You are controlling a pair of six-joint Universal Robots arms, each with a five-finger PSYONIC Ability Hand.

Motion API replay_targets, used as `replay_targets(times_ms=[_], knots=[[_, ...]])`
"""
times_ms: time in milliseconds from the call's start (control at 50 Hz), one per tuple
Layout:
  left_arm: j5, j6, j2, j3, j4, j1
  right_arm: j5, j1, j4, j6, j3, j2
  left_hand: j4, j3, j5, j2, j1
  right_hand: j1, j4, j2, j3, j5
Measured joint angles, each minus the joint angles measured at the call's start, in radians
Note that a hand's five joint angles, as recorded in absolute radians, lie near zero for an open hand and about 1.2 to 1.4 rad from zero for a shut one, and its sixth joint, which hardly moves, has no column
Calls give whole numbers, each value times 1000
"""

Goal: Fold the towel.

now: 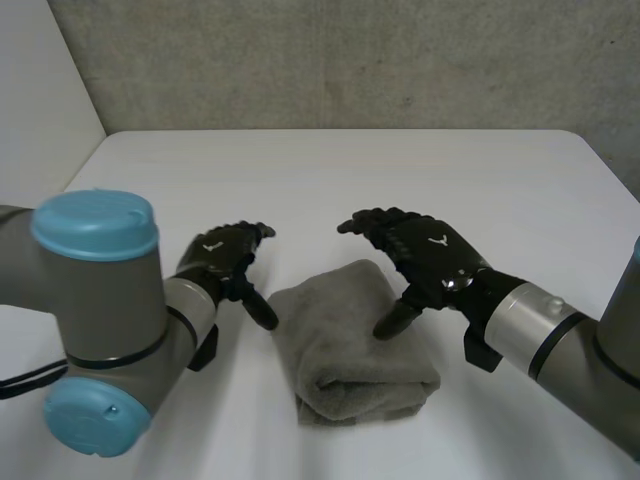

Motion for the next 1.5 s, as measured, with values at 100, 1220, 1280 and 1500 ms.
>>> replay_targets(times_ms=[100, 1220, 1280, 1500], knots=[[0, -54, -55, 32, -21, -38, -28, -42, 1, 7, -22, 96, 0, 0, 0, 0, 0, -2, 0, 0, 0, 0], [-58, 22, 148, 128, -95, 41, 268, -134, 134, -184, -326, -12, 0, 0, 0, -7, -25, -39, 0, -5, 0, 0], [-98, 83, 142, 160, -133, 50, 358, -132, 154, -188, -381, 0, 0, 0, 0, -7, -25, -39, 0, -5, 0, 0], [-199, 143, 135, 229, -197, 57, 412, -130, 222, -183, -429, 41, 0, 0, 0, -7, -25, -39, 0, -5, 0, 0]])
